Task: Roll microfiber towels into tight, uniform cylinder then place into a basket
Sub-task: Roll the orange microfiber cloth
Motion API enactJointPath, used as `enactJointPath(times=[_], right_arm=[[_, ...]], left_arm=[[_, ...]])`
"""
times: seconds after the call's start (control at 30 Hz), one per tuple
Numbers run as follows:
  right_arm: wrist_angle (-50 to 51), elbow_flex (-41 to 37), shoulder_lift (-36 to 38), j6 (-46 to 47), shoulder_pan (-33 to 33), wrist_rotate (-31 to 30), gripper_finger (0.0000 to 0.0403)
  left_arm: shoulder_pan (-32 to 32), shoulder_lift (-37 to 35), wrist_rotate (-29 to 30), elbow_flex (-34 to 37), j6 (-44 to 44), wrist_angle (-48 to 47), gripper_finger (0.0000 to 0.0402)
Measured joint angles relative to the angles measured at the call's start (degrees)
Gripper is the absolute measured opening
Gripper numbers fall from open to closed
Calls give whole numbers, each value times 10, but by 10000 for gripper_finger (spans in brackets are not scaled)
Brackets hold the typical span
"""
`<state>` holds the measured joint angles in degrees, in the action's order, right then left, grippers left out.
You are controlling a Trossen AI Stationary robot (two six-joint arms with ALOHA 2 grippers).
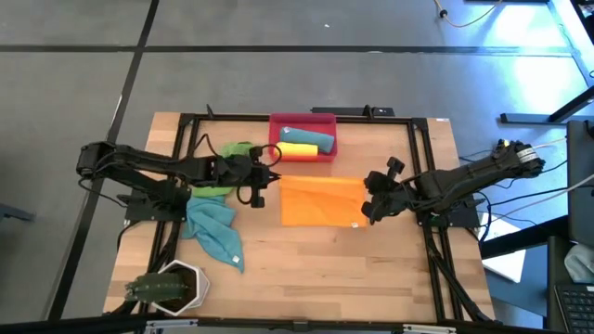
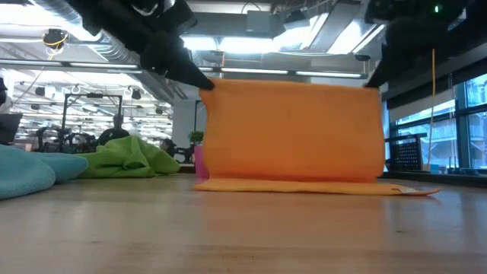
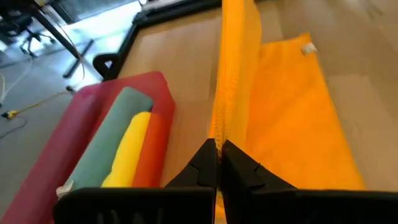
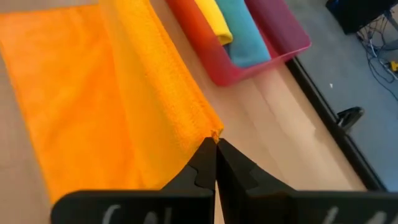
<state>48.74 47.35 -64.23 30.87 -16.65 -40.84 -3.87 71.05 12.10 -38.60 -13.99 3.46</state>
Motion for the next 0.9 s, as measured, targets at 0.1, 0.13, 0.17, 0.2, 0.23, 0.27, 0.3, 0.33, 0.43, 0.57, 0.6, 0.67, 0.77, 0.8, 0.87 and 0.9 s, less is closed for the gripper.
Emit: enactJointPath(times=[0.1,0.13,0.17,0.2,0.23,0.27,0.3,0.33,0.43,0.57,0.6,0.67,0.77,0.8,0.87,0.9], right_arm=[[-51,-45,23,-28,12,4,5],[-69,-58,30,-43,16,5,5],[-90,-70,37,-60,18,5,5],[-106,-81,45,-78,19,5,5],[-118,-89,52,-95,20,5,5],[-126,-94,58,-111,22,2,5],[-131,-97,65,-125,26,-1,5],[-131,-98,72,-136,32,-6,5],[-134,-98,96,-173,62,-20,5],[-141,-98,129,-221,113,-18,5],[-146,-98,135,-231,123,-14,5],[-158,-98,143,-246,139,11,5],[-184,-98,145,-260,146,53,5],[-192,-98,145,-266,142,60,4],[-210,-100,138,-273,126,69,4],[-218,-103,134,-281,118,70,4]], left_arm=[[-5,0,0,21,-1,49,0],[-7,0,0,28,-1,64,0],[-9,0,0,35,-1,75,0],[-12,0,0,40,-3,81,0],[-15,0,0,44,-9,88,0],[-20,0,0,46,-16,92,0],[-24,0,1,47,-23,96,0],[-29,0,1,47,-30,98,0],[-46,0,1,47,-36,120,0],[-66,0,0,47,-42,152,0],[-70,0,0,47,-42,157,0],[-73,0,1,47,-42,156,0],[-69,0,-1,48,-44,142,0],[-63,0,-16,48,-49,137,0],[-43,0,-44,48,-63,129,0],[-31,0,-48,48,-67,127,0]])
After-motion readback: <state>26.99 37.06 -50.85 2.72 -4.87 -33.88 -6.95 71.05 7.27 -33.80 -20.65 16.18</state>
